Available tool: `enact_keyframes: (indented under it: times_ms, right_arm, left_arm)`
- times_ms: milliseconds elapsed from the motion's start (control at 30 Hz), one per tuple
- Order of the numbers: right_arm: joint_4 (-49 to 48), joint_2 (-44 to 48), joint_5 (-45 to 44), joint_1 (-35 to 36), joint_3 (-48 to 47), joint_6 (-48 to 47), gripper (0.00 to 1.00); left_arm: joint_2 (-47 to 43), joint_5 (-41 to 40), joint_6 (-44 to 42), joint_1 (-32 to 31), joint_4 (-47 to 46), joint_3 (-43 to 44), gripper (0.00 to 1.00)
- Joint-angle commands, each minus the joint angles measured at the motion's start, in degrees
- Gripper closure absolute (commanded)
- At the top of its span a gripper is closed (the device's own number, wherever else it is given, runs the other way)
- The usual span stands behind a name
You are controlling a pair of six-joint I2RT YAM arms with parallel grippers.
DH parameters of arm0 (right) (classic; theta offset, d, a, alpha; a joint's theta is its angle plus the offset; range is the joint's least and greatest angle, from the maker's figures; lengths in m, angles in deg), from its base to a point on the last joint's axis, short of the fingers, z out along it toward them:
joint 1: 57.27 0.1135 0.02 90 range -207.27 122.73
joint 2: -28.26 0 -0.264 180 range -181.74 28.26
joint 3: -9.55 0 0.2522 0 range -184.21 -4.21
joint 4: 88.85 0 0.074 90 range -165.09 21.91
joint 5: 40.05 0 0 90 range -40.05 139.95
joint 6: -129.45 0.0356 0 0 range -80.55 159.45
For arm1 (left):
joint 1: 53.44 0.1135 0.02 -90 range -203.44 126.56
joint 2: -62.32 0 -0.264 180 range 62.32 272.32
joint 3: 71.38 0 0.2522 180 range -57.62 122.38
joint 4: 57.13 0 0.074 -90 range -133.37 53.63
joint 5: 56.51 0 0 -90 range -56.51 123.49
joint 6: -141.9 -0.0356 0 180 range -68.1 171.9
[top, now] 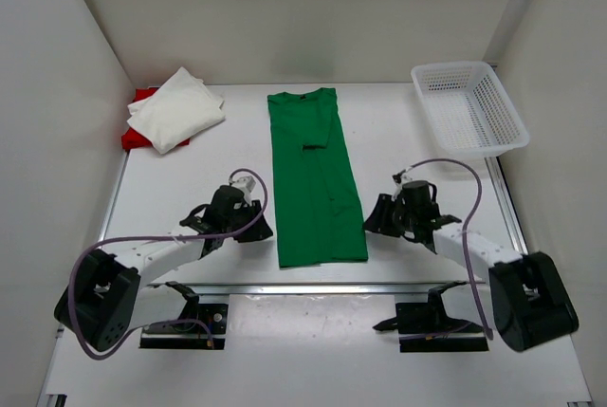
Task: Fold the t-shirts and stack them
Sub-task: Rotate the tshirt 90 degrees, then grab the bottom of the folded rectangular tshirt with both arms
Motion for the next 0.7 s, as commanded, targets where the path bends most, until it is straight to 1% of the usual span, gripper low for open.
enact_keyframes:
  times_ms: [0, 67, 100, 167, 233, 300, 367, 400, 467, 567, 600, 633, 667]
  right_arm:
    - [5.7, 6.9, -5.2, 0.3, 4.8, 1.8, 0.67]
    - [7.4, 9.9, -5.9, 1.6, 7.4, 4.0, 0.68]
    - [7.4, 11.5, -5.3, 1.7, 8.6, 5.1, 0.68]
    - [7.5, 13.2, -3.4, 3.0, 9.7, 6.2, 0.71]
    - [9.0, 14.1, -3.8, 6.9, 10.0, 7.8, 0.70]
    - [9.9, 14.6, -4.0, 8.7, 10.1, 8.6, 0.70]
    - [9.3, 15.7, -1.4, 8.2, 11.3, 9.3, 0.71]
    - [9.6, 15.5, -0.7, 8.2, 11.6, 9.8, 0.71]
    - [11.7, 16.4, -1.0, 8.4, 11.6, 9.2, 0.75]
    - [13.8, 18.2, -3.1, 9.8, 11.5, 9.5, 0.77]
    - [13.8, 18.3, -3.1, 9.8, 11.9, 9.5, 0.79]
    - [13.4, 18.6, -2.5, 9.4, 12.4, 10.2, 0.81]
    - [12.5, 18.6, -1.5, 9.5, 12.7, 10.1, 0.89]
  left_arm:
    - [-1.7, 0.4, -0.3, -4.2, 1.4, -2.3, 0.52]
    - [-0.5, 1.2, 0.5, -5.8, 0.7, -3.3, 0.51]
    - [0.4, 1.4, 1.0, -7.1, -0.1, -4.1, 0.52]
    - [1.1, 2.1, 1.8, -7.3, -1.2, -5.2, 0.52]
    - [1.5, 2.6, 2.1, -8.4, -1.3, -5.3, 0.53]
    - [1.8, 1.9, 2.5, -9.8, -1.1, -4.6, 0.53]
    - [2.2, 2.3, 3.1, -11.1, -1.2, -4.7, 0.54]
    - [2.3, 2.6, 3.4, -11.2, -1.2, -4.5, 0.57]
    - [2.7, 3.2, 4.1, -11.8, -1.2, -5.3, 0.61]
    - [2.5, 3.4, 4.8, -12.9, -1.8, -7.0, 0.63]
    - [2.5, 4.6, 5.1, -13.0, -2.0, -7.5, 0.64]
    - [2.7, 4.7, 5.1, -13.4, -2.5, -7.7, 0.67]
    - [3.1, 5.0, 5.2, -13.3, -2.5, -8.3, 0.68]
